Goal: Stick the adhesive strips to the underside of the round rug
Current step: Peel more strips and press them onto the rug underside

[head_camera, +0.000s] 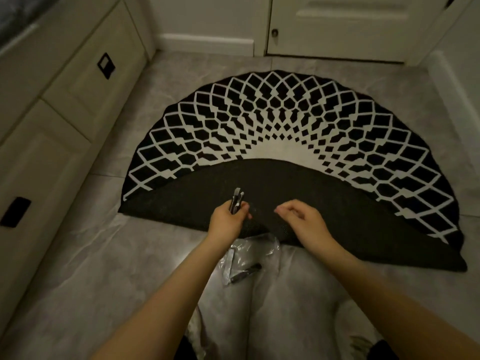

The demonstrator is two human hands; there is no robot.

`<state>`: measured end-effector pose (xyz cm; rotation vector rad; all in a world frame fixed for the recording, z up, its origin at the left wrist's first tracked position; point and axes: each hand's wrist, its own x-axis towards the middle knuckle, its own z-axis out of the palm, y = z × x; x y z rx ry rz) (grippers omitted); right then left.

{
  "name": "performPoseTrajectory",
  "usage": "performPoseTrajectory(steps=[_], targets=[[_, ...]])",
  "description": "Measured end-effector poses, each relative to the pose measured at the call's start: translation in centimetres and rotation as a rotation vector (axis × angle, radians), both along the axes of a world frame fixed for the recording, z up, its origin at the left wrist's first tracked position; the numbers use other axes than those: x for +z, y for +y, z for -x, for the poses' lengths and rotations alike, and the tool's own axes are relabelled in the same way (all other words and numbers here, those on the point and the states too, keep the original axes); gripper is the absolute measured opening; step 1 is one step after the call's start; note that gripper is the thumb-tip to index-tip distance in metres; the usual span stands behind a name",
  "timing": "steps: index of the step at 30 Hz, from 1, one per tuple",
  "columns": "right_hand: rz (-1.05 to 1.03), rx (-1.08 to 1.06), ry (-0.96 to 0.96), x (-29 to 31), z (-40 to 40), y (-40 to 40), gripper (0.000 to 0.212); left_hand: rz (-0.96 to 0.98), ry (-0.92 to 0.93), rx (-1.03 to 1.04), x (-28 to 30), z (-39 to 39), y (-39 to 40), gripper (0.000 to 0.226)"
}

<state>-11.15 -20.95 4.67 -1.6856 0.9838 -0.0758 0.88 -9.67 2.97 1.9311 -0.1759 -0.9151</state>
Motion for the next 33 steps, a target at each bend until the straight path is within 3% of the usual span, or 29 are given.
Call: performPoseTrajectory(steps=[3, 7, 10, 13, 16, 19, 21, 25, 29, 31, 33], targets=[[-0.095, -0.194, 0.172, -2.5, -2.0, -1.3, 0.026, 0.028, 0.102, -0.024, -1.4, -1.2, -0.7, 0.011], [-0.55, -0.179, 0.408, -4.8, -2.5, -3.3, 0.06, 0.05, 0.145, -0.051, -2.7, -3.2, -1.2, 0.01], [-0.858, -0.137, 0.334, -5.5, -2.8, -3.7, 0.066, 0.066, 0.1, -0.093, -2.8, -4.8, -1.7, 0.008], [-1.067, -0.184, 0.136, -5.4, -4.1, -3.5, 0.041, 0.108, 0.06, -0.14, -2.6, -6.7, -2.1, 0.011], [-0.997, -0.35, -0.079, -5.2, -5.8, -3.7, 0.012, 0.13, 0.027, -0.104, -2.9, -8.5, -2.1, 0.018], [-0.807, -0.522, -0.224, -5.1, -7.2, -4.9, 0.009, 0.181, 0.082, 0.323, -3.2, -12.5, 0.1, 0.021], [-0.662, -0.467, -0.144, -6.1, -8.6, -5.2, 0.012, 0.141, 0.084, 0.415, -4.7, -15.9, 2.9, 0.021], [-0.48, -0.252, 0.047, -8.5, -11.7, -2.9, 0.019, -0.209, -0.013, 0.199, -9.7, -18.0, 6.7, 0.018], [-0.414, -0.132, 0.18, -11.5, -16.3, -0.2, 0.017, -0.414, -0.402, 0.072, -15.9, -17.5, 9.3, 0.021], [-0.403, -0.087, 0.221, -13.0, -18.6, 0.6, 0.018, -0.488, -0.569, -0.055, -18.4, -17.4, 10.4, 0.036], [-0.393, -0.064, 0.242, -14.1, -20.7, 1.2, 0.02, -0.598, -0.618, -0.251, -20.2, -17.4, 11.1, 0.05]])
